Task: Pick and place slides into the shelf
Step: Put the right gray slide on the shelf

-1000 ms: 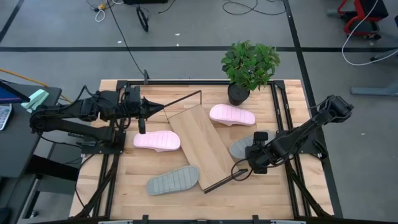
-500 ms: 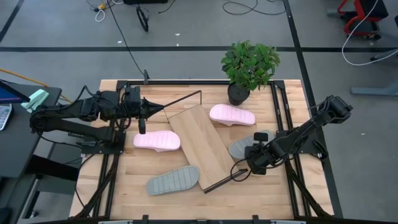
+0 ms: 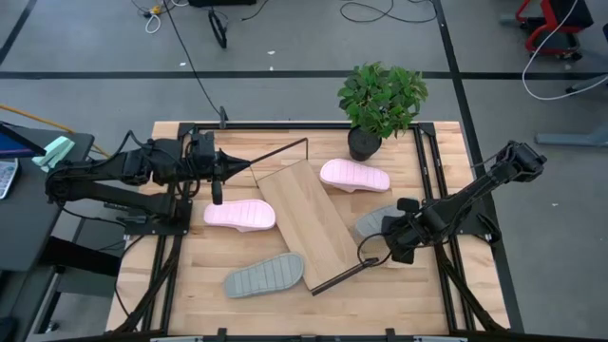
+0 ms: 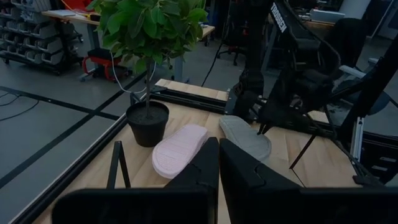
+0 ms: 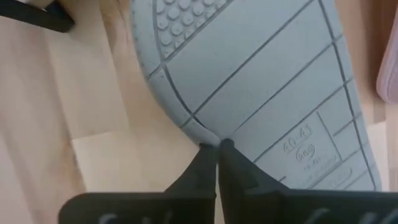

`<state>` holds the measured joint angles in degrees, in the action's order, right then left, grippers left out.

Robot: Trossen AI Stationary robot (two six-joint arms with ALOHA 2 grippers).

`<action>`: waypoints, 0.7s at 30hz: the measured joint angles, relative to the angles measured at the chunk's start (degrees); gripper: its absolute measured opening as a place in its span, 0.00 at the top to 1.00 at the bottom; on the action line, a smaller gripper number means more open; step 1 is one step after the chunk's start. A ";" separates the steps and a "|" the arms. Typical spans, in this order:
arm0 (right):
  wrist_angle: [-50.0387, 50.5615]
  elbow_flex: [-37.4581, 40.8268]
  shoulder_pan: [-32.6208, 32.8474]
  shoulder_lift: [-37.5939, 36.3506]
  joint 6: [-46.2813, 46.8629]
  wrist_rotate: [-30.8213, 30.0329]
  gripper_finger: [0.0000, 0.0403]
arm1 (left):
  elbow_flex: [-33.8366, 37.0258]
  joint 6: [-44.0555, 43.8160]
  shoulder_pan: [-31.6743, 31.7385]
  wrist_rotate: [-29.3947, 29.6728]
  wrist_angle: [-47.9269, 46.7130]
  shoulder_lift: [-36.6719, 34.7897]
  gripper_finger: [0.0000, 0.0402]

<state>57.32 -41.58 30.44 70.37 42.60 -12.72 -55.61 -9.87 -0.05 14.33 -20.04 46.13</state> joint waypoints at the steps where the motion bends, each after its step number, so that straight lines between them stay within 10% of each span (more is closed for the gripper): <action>1: 0.40 0.01 0.00 -1.01 0.62 0.28 0.99 | 0.00 0.00 -0.01 0.00 -0.02 0.00 0.97; 21: 11.35 -10.36 -0.10 -8.62 -2.57 0.74 0.97 | 0.00 0.11 -0.02 1.07 -0.47 0.00 0.97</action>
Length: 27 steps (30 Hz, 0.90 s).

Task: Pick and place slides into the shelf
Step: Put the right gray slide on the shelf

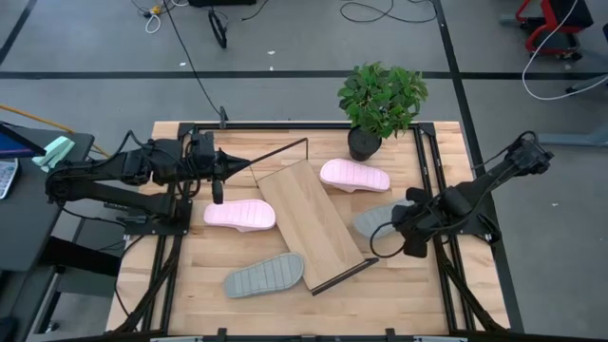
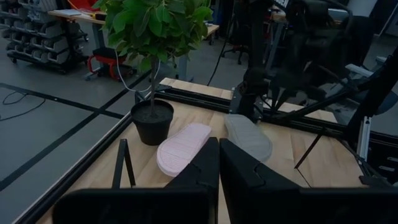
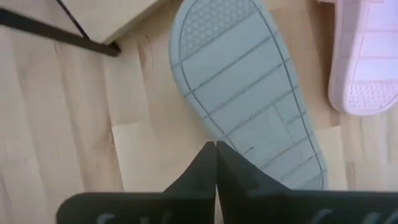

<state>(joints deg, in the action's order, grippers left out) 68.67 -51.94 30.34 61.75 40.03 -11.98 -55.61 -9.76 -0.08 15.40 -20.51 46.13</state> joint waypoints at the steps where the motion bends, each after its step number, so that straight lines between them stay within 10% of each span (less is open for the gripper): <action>1: 0.12 0.26 -0.26 0.08 -0.03 0.51 0.96 | 0.00 0.00 0.00 0.00 0.00 0.01 0.96; 27: -1.49 2.68 -9.10 7.78 -10.90 6.11 0.20 | 0.00 -0.10 0.00 0.00 -1.44 1.21 0.94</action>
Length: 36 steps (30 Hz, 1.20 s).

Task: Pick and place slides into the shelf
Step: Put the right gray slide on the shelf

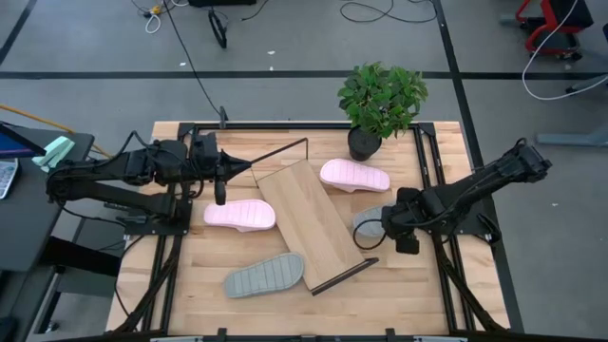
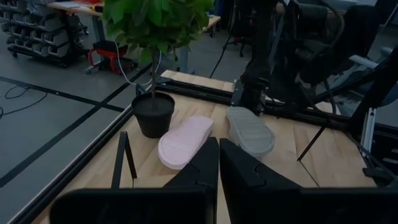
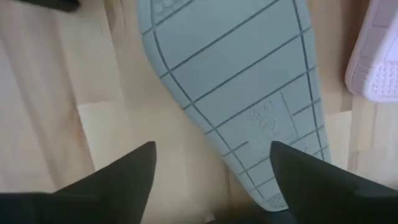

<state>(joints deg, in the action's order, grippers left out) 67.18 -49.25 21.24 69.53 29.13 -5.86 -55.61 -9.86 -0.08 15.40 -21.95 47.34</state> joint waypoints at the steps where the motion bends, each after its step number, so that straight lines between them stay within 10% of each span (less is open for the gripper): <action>1: -0.06 0.00 0.02 0.76 -1.09 -0.10 0.18 | 0.02 -0.01 0.02 0.00 -0.64 0.15 0.94; 16: 1.33 0.48 0.02 9.70 -13.13 -2.11 0.15 | 0.04 -1.08 -0.17 -0.02 -1.50 3.42 0.95; 36: -4.46 8.26 0.00 9.66 -5.65 -2.99 0.18 | 0.04 -1.08 -0.15 -0.04 -1.73 3.27 0.96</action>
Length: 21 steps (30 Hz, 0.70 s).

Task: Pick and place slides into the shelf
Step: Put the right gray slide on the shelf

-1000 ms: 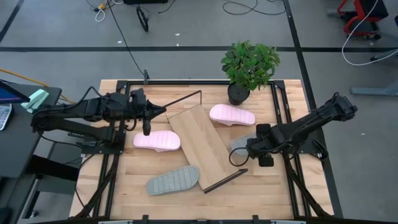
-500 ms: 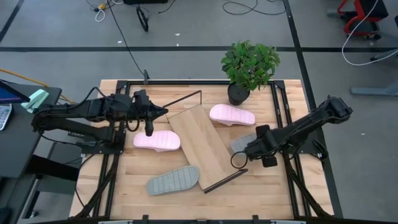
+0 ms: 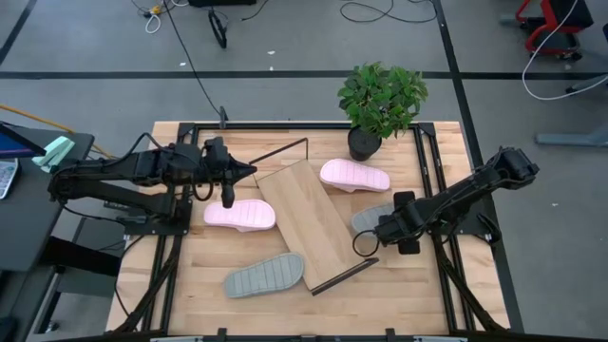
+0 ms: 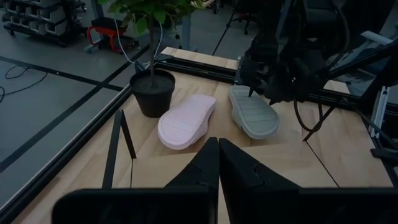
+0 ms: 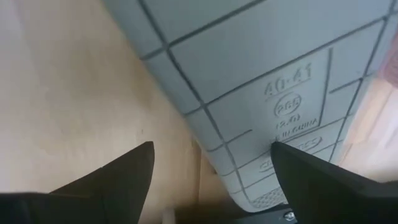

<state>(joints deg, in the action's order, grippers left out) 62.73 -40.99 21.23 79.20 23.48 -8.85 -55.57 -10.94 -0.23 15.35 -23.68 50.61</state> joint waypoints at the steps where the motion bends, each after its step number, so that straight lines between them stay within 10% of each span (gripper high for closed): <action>1: -0.11 0.00 0.00 0.01 1.16 -0.16 0.19 | 0.00 0.00 0.00 0.00 0.00 0.00 0.95; 21: -12.39 6.50 -0.02 -0.04 7.02 -0.05 0.38 | 0.00 -0.70 0.02 0.00 0.00 0.00 0.95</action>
<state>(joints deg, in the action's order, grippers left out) 50.33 -34.50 21.21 79.15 30.50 -8.90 -55.57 -11.64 -0.21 15.35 -23.68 50.61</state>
